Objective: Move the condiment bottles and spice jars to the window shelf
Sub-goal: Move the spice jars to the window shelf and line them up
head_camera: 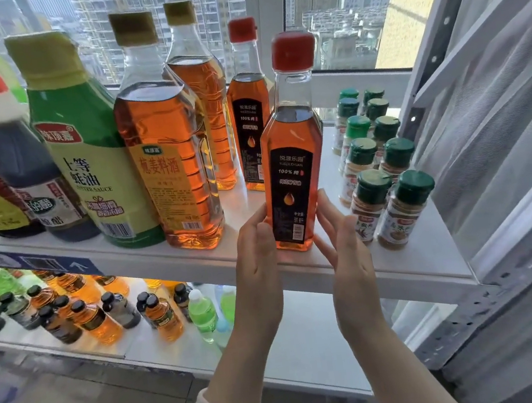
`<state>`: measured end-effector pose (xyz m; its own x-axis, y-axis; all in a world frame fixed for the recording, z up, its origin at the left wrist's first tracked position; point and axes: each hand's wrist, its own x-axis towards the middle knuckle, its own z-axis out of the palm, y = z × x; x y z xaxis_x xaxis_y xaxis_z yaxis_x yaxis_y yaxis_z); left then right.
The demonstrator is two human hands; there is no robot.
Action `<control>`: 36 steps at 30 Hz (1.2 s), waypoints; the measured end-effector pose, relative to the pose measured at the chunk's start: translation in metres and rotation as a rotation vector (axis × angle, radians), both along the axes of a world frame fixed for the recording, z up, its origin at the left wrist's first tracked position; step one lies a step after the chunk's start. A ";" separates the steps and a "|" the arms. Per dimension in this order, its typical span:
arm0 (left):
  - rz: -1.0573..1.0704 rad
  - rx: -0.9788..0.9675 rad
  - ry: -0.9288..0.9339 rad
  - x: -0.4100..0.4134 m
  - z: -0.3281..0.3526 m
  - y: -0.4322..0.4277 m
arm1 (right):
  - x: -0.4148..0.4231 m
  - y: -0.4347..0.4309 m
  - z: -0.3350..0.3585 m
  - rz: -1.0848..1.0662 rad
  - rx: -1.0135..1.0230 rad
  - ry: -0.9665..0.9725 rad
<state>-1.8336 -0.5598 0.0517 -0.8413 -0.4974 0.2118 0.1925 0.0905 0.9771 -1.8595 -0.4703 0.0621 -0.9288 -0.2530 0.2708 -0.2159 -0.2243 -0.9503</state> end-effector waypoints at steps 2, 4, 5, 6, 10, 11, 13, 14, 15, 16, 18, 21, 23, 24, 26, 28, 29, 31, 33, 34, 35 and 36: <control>0.005 0.003 -0.005 0.000 0.001 -0.003 | -0.001 0.000 0.000 -0.024 0.014 -0.012; 0.050 0.038 -0.017 -0.006 0.005 -0.010 | -0.003 0.001 -0.002 -0.049 0.020 -0.030; 0.076 0.061 -0.022 -0.012 0.009 -0.014 | -0.005 0.001 -0.002 -0.058 0.019 -0.034; 0.095 0.080 -0.025 -0.020 0.014 -0.018 | -0.006 0.001 -0.001 -0.061 0.020 -0.033; 0.123 0.070 -0.098 -0.064 0.025 -0.037 | -0.010 -0.007 0.009 -0.017 0.025 -0.009; 0.130 0.085 -0.147 -0.072 0.027 -0.041 | -0.010 -0.009 0.012 -0.014 0.021 0.000; 0.130 0.128 -0.208 -0.084 0.029 -0.046 | -0.012 -0.012 0.012 -0.021 0.012 0.005; 0.118 0.145 -0.206 -0.088 0.030 -0.048 | -0.013 -0.012 0.011 -0.023 0.015 -0.001; 0.103 0.162 -0.180 -0.093 0.031 -0.049 | -0.013 -0.012 0.010 -0.023 0.025 -0.013; 0.081 0.177 -0.153 -0.096 0.031 -0.050 | -0.013 -0.012 0.009 -0.024 0.037 -0.027; 0.064 0.201 -0.145 -0.101 0.029 -0.052 | -0.013 -0.013 0.009 -0.022 0.050 -0.043; 0.067 0.211 -0.166 -0.103 0.022 -0.054 | -0.012 -0.013 0.008 -0.019 0.056 -0.039; 0.063 0.198 -0.151 -0.106 0.020 -0.056 | -0.013 -0.013 0.007 -0.019 0.054 -0.038; 0.060 0.194 -0.144 -0.107 0.020 -0.058 | -0.013 -0.013 0.007 -0.021 0.054 -0.035; 0.057 0.188 -0.118 -0.108 0.021 -0.060 | -0.013 -0.013 0.006 -0.023 0.060 -0.028; 0.056 0.178 -0.081 -0.108 0.022 -0.060 | -0.012 -0.014 0.006 -0.029 0.061 -0.026; 0.047 0.178 -0.068 -0.108 0.021 -0.061 | -0.011 -0.014 0.006 -0.029 0.058 -0.028; 0.033 0.193 -0.072 -0.111 0.019 -0.061 | -0.011 -0.015 0.007 -0.027 0.049 -0.027; 0.030 0.211 -0.079 -0.117 0.018 -0.062 | -0.012 -0.014 0.007 -0.023 0.037 -0.026; 0.029 0.207 -0.065 -0.120 0.017 -0.064 | -0.012 -0.014 0.007 -0.022 0.031 -0.028; 0.026 0.205 -0.040 -0.123 0.019 -0.064 | -0.013 -0.013 0.006 -0.020 0.025 -0.030; 0.017 0.213 -0.005 -0.126 0.018 -0.065 | -0.013 -0.012 0.006 -0.018 0.026 -0.032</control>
<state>-1.9597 -0.6245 0.0697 -0.8330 -0.5449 0.0963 0.1879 -0.1147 0.9755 -1.8727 -0.4825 0.0681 -0.9414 -0.2429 0.2340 -0.1887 -0.1958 -0.9623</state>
